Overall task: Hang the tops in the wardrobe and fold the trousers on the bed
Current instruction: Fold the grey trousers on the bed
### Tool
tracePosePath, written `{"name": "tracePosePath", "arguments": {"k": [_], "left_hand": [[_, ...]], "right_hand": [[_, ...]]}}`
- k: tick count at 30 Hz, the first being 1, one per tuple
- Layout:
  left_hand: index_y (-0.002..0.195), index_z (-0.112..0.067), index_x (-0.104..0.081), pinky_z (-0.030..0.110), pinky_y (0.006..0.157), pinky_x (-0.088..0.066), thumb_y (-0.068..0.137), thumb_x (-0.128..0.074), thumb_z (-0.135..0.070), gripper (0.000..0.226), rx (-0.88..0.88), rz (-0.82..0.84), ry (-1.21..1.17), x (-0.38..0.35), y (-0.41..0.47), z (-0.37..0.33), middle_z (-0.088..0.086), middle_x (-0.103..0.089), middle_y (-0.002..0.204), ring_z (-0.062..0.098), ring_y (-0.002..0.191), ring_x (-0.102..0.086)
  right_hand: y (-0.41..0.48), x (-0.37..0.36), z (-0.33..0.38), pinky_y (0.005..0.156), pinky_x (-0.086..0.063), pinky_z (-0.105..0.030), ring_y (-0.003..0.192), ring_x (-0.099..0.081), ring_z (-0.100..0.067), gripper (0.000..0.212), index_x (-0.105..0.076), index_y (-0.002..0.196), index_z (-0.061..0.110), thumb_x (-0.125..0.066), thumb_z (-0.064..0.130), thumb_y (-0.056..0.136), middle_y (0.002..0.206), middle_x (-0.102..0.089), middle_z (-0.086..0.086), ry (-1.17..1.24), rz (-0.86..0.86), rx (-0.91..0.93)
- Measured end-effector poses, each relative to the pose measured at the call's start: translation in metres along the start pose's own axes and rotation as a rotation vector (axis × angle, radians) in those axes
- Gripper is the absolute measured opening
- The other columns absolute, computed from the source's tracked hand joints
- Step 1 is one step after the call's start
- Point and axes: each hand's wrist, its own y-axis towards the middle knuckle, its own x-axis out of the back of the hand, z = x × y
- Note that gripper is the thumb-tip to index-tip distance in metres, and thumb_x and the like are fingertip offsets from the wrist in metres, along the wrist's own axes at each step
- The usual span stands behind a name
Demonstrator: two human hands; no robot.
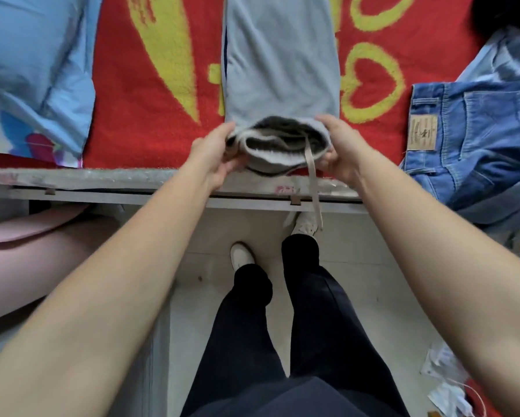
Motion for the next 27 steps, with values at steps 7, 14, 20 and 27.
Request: {"name": "tracePosePath", "arguments": {"k": [7,14,20,27], "left_hand": [[0.136,-0.021,-0.045,0.045,0.1,-0.05,0.098,-0.053,-0.037,0.043,-0.066,0.084,-0.09,-0.053,0.056,-0.06,0.011,-0.06,0.113,0.022,0.1,-0.061],[0.143,-0.013,-0.043,0.032,0.11,-0.033,0.087,-0.059,-0.024,0.058,-0.539,-0.114,1.111,-0.053,0.09,-0.001,0.008,-0.048,0.143,0.024,0.132,-0.044],[0.155,-0.025,-0.006,0.058,0.114,-0.01,0.074,-0.071,-0.043,0.106,-0.648,0.119,1.954,-0.048,0.091,0.026,0.008,0.003,0.165,0.026,0.151,0.006],[0.155,-0.018,0.009,0.054,0.12,-0.007,0.08,-0.069,-0.012,0.108,-0.714,-0.044,2.183,-0.046,0.104,0.017,0.018,0.003,0.163,0.032,0.151,0.003]], "right_hand": [[0.067,-0.002,0.07,0.086,-0.06,-0.038,0.101,-0.069,-0.029,0.052,-0.042,0.143,0.007,-0.045,0.04,0.103,0.119,-0.06,-0.018,0.242,-0.06,0.032],[0.116,0.039,0.031,0.109,-0.04,-0.039,0.125,-0.054,-0.025,0.051,-0.046,0.143,0.019,-0.055,0.038,0.096,0.135,-0.056,-0.01,-0.865,-0.194,0.423],[0.113,0.066,-0.008,0.116,-0.031,-0.045,0.149,-0.021,-0.038,0.1,-0.014,0.16,0.018,-0.068,0.054,0.085,0.164,-0.005,-0.022,-1.489,0.1,0.626],[0.121,0.06,-0.014,0.119,-0.019,-0.057,0.152,0.0,-0.043,0.09,-0.004,0.16,0.017,-0.059,0.027,0.09,0.165,0.006,-0.022,-1.891,0.059,0.975]]}}
